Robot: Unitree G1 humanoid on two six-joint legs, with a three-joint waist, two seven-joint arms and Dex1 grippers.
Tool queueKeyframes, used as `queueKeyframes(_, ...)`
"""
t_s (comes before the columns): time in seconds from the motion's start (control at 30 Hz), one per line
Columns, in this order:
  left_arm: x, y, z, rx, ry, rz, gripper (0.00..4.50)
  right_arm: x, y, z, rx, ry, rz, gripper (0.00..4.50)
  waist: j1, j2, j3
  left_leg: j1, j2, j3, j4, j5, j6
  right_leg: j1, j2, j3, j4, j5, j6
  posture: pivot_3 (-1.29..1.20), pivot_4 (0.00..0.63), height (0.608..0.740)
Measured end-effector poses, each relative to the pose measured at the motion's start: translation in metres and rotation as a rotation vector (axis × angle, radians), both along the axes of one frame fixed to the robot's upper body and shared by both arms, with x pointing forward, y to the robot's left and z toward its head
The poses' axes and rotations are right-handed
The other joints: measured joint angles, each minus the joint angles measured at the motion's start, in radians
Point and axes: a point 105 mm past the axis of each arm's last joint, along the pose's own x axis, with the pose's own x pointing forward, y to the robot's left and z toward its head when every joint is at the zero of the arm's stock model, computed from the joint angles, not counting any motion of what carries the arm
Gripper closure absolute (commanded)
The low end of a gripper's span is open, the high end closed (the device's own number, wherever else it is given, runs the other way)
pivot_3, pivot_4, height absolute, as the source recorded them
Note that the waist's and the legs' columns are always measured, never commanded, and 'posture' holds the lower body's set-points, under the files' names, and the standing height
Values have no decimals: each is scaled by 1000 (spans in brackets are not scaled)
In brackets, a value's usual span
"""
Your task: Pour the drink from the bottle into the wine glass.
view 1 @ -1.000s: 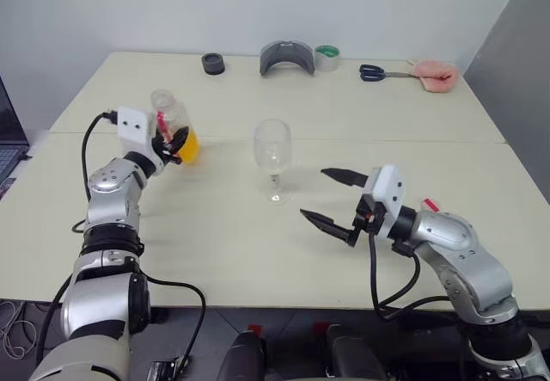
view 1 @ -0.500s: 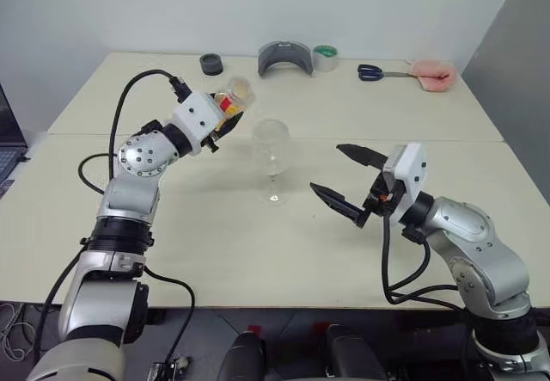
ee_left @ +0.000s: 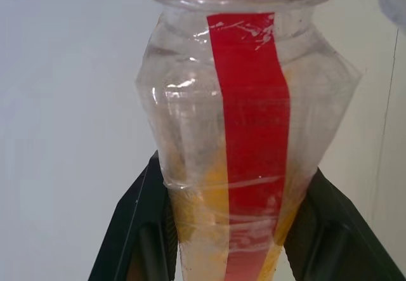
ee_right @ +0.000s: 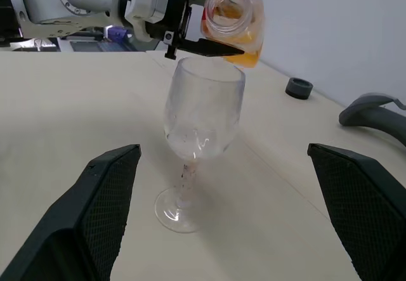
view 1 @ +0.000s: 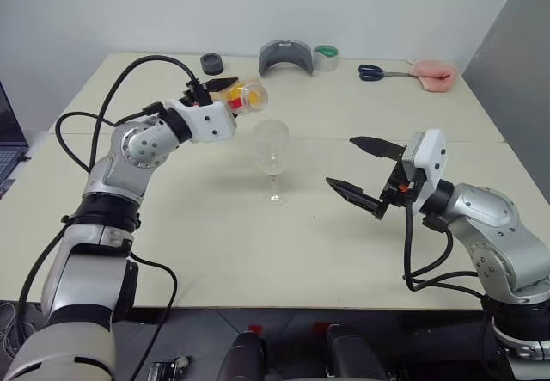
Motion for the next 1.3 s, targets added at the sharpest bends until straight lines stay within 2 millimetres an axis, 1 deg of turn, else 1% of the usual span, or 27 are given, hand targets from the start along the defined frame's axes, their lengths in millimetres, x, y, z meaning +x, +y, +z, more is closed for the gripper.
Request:
queueKeyframes(0.17, 2, 0, 4, 52, -62, 6, 2766, -2, 5, 0, 19, 12, 10, 0, 0, 0, 0, 0, 0, 0, 0, 0, 0, 0, 0, 0, 0, 0, 0, 0, 150, 740)
queueKeyframes(0.43, 3, -4, 3, 108, -126, 1, 2766, -2, 11, 6, 39, -8, 11, 0, 0, 0, 0, 0, 0, 0, 0, 0, 0, 0, 0, 0, 0, 0, 0, 0, 150, 740)
queueKeyframes(0.53, 3, -4, 2, 122, -146, 2, 2766, -2, 11, 6, 37, -6, 13, 0, 0, 0, 0, 0, 0, 0, 0, 0, 0, 0, 0, 0, 0, 0, 0, 0, 150, 740)
queueKeyframes(0.6, 4, -5, 3, 135, -158, 4, 2766, -3, 11, 4, 34, 0, 15, 0, 0, 0, 0, 0, 0, 0, 0, 0, 0, 0, 0, 0, 0, 0, 0, 0, 150, 740)
queueKeyframes(0.77, 4, -7, 11, 149, -210, 2, 2766, -5, 12, -6, 17, 30, 17, 0, 0, 0, 0, 0, 0, 0, 0, 0, 0, 0, 0, 0, 0, 0, 0, 0, 150, 740)
queueKeyframes(1.03, 4, -5, 21, 164, -279, 18, 2766, -6, 12, -11, 38, 46, 5, 0, -1, 0, 0, 0, 0, 0, 0, 0, 0, 0, 0, 0, 0, 0, 0, 0, 150, 740)
queueKeyframes(1.17, 5, -3, 20, 168, -287, 25, 2766, -10, 18, -20, 38, 66, 8, 0, 0, 0, 0, 0, 0, 0, 0, 0, 0, 0, 0, 0, 1, 0, 0, 0, 150, 740)
queueKeyframes(1.3, 4, -5, 21, 183, -301, 13, 2766, -13, 22, -18, 59, 59, 10, 0, 0, 0, 0, 0, 0, 0, 0, 0, 0, 0, 0, 0, 1, 0, 0, 0, 150, 740)
